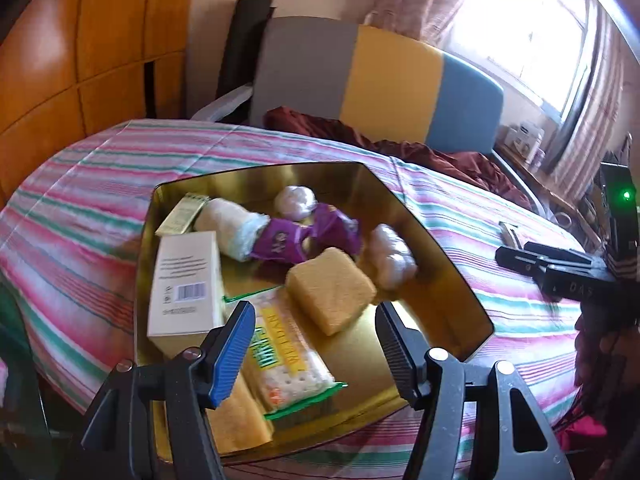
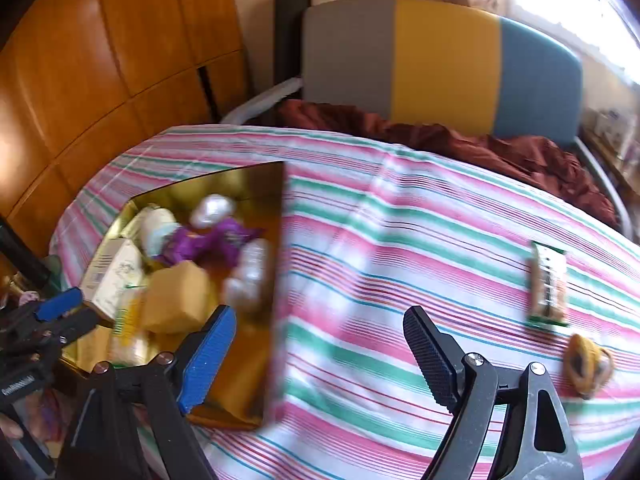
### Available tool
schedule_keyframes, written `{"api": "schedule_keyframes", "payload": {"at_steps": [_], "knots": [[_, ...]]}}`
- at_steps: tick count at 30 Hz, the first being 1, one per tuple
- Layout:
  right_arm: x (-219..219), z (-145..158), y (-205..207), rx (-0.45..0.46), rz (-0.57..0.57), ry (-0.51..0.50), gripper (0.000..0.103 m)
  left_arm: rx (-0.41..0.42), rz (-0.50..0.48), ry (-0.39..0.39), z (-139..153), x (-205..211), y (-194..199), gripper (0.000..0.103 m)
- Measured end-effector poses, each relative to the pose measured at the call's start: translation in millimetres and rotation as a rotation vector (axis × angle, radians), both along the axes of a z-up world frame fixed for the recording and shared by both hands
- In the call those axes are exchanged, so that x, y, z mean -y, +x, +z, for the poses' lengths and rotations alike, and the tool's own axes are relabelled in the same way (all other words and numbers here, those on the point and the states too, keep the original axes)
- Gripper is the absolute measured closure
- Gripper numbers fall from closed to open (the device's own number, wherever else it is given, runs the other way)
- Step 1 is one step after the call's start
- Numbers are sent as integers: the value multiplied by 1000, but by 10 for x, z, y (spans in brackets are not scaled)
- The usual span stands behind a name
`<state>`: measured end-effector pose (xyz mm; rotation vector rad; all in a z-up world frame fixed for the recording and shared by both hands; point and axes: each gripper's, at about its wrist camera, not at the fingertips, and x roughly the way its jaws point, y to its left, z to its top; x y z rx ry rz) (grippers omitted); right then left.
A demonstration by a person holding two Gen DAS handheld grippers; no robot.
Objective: Organize objects
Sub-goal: 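Move both tools back toward the cracker pack and yellow sock bundle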
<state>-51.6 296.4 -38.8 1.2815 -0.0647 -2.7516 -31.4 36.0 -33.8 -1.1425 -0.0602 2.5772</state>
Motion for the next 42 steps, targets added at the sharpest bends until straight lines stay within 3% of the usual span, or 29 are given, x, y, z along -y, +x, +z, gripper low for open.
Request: {"api": "schedule_keyframes", "payload": {"at_steps": [8,15,22,24,31,38,42], "knots": [[-890,59,173,-3,-186,33,16,-20,-85,-33,68,-331,62,40],[-1878,53,304,-23,-418,4,14,-22,-152,-79,93,-672,114,40],[-2671,-161,521,-1,-689,-169,14,-7,-216,-111,77,-1031,110,40],[-2725,-111,579,-31,-708,-203,13,-4,-249,-112,77,-1176,108,40],[-2800,-136,635,-10,-756,-241,12,11,-356,-107,76,-1704,108,40],[-2797,-374,499,111,-723,-256,10,72,-411,-100,-72,-2126,71,40],[-2712,-443,389,145,-682,-197,10,93,-434,-103,-132,-2261,59,40]]}}
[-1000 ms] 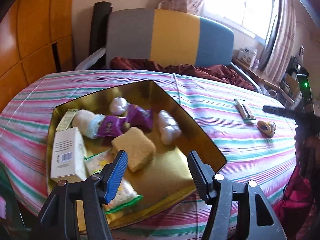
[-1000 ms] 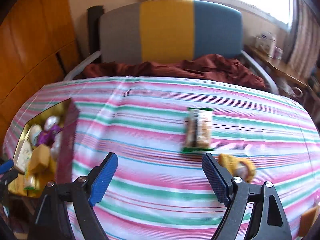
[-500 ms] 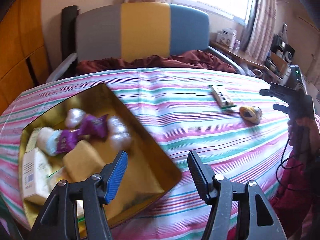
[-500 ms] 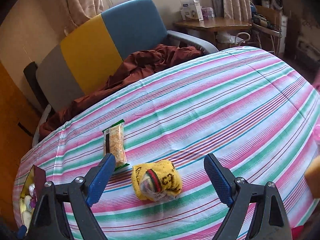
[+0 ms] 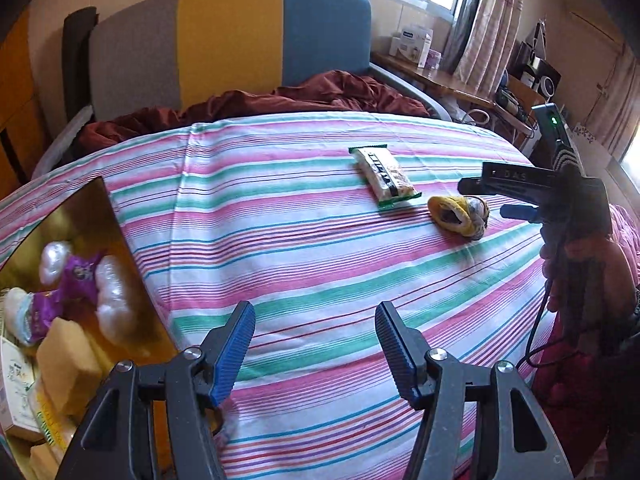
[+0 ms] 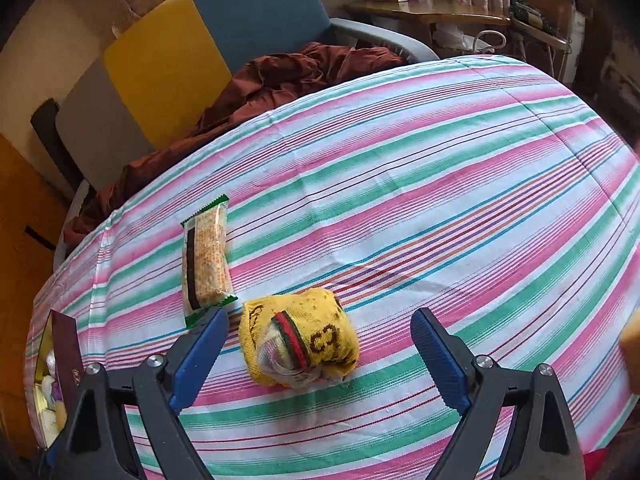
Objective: Organize objects
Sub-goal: 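Move both tools back toward the cracker pack and yellow sock bundle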
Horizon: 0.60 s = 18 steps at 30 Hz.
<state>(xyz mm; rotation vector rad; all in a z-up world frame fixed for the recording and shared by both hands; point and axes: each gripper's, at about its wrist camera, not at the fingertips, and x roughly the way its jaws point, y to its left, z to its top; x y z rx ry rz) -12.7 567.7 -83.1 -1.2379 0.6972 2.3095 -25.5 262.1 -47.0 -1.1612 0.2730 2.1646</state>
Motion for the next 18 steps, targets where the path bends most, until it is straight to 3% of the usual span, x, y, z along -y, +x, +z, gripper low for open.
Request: {"api": "schedule_keyframes", "payload": {"at_steps": [8,9,10,13,18], "knots": [[159,-134,-136,90,85,92,11,57,-37,7,-101,-286,-115,40],[191,-159,-166,110,109,110,20,63,-39,9,-111,-317,-135,40],[233,-184,-198,134,144,126,51,72,-40,14,-125,-345,-163,40],[281,-171,-201,151,161,153,56,103,-31,27,-159,-425,-269,40],[121,-113,-99,163,65,172,56,127,-15,34,-222,-612,-470,40]]}}
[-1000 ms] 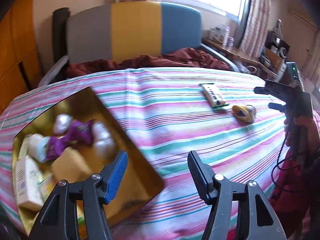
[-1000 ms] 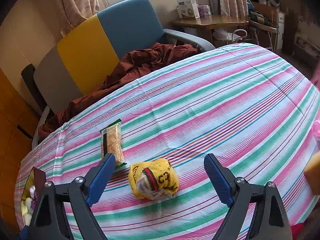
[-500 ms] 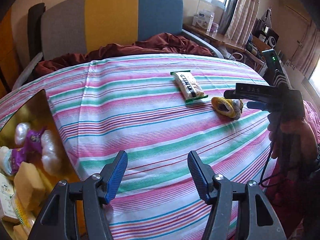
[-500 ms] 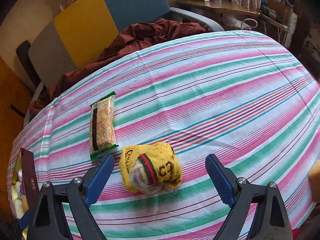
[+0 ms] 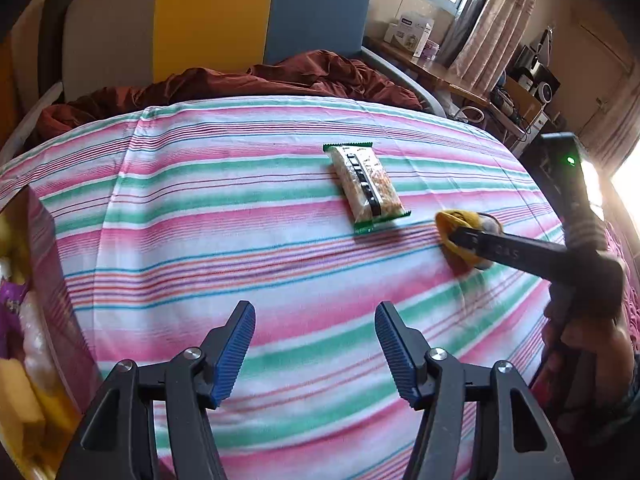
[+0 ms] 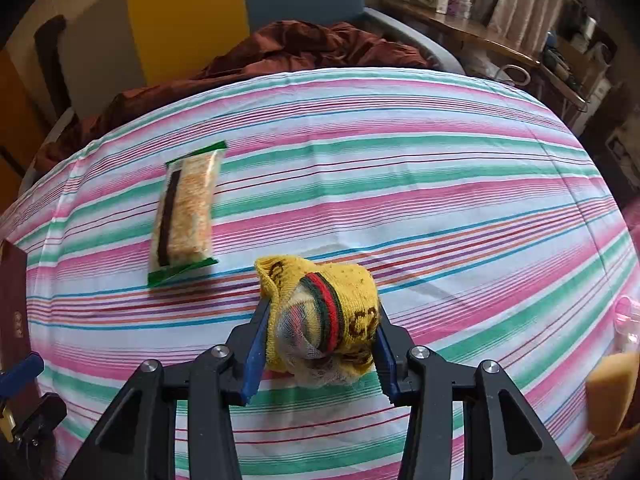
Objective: Organize objects
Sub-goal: 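Move both tools back toward the cracker pack and yellow sock bundle, then grasp the cracker pack with the left gripper while the right grasps the yellow sock bundle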
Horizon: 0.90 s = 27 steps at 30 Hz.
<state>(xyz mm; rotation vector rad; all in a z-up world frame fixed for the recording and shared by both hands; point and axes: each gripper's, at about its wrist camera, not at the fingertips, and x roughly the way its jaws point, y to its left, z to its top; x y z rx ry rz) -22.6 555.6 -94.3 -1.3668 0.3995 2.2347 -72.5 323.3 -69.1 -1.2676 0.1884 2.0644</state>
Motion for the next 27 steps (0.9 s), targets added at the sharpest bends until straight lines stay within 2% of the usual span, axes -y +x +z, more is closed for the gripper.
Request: {"api": "schedule_keyframes", "payload": {"at_steps": [6,10,15,20,23,24,26,27], "knots": [[-81,-48,-5,40,-26,2,54,26,-8,-1,-80,-399,-275,39],[-118,-56,-21,42,-30,-9,52,20,-13,-22,-159,-729,-454,26],[-112,-64,-23,45,-25,-16,50,6,-27,-25,-173,-1104,-605,22],[-66,-87,-51,60,-6,-3,47,-19,-31,-54,-256,-1409,-724,22],[-70,-119,-51,70,-5,-10,44,13,-19,-86,-429,-1538,-855,22],[-68,-127,-57,73,-2,-10,43,-9,-20,-82,-436,-1552,-857,23],[-57,-138,-62,79,3,-9,42,-42,-25,-106,-441,-1562,-828,27],[-55,-141,-67,81,5,-8,42,-66,-21,-117,-433,-1541,-805,35]]}}
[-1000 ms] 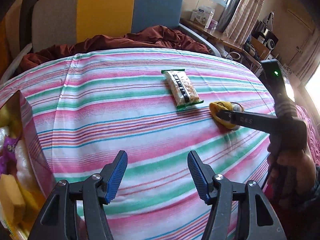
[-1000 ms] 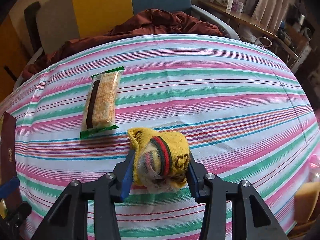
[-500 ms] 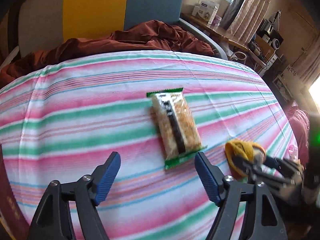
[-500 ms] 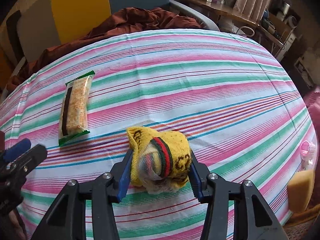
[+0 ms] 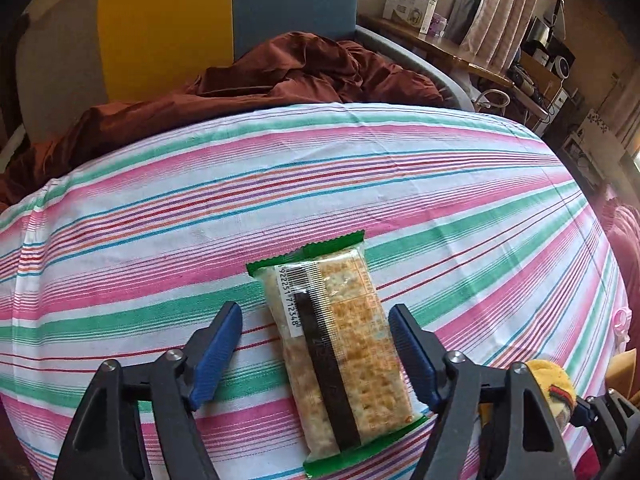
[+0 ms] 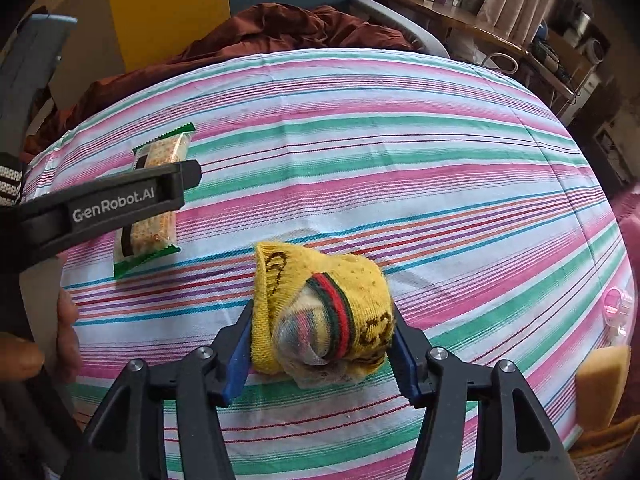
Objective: Organize objects
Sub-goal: 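Grasp the cracker pack with the left gripper while the right grasps the yellow sock bundle, then carry the cracker pack into the tray and open the left gripper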
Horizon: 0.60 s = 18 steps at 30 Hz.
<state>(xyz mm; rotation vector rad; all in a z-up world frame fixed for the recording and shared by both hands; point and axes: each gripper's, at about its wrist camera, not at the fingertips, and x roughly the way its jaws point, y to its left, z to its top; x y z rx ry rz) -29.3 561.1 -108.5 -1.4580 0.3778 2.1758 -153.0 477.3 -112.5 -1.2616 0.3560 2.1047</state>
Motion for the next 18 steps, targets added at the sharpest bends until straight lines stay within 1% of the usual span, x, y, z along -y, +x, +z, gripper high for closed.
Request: {"api": "schedule_keyframes", "payload": {"at_steps": [1,3,5,8,11,13,15,18], "knots": [[2,-2,-2,0,1,1,42,-12,-1,-9,2,33,12,46],[-6,-8,-6,1,3,-3,42,-54,-10,-29,13,107,27,62],[-2,-16,-16,3,7,-2,42,-49,-37,-3,26,241,65,63],[2,-27,-29,5,14,2,42,-80,-45,-12,33,460,209,63],[-11,-34,-33,2,20,2,42,-55,3,28,52,816,360,63],[-13,-30,-41,-7,33,-3,42,-62,12,36,54,1012,500,63],[32,-22,-64,-20,64,-14,42,-93,3,33,54,1216,715,63],[170,-16,-117,-40,144,-38,43,-128,-5,45,56,1477,1029,62]]}}
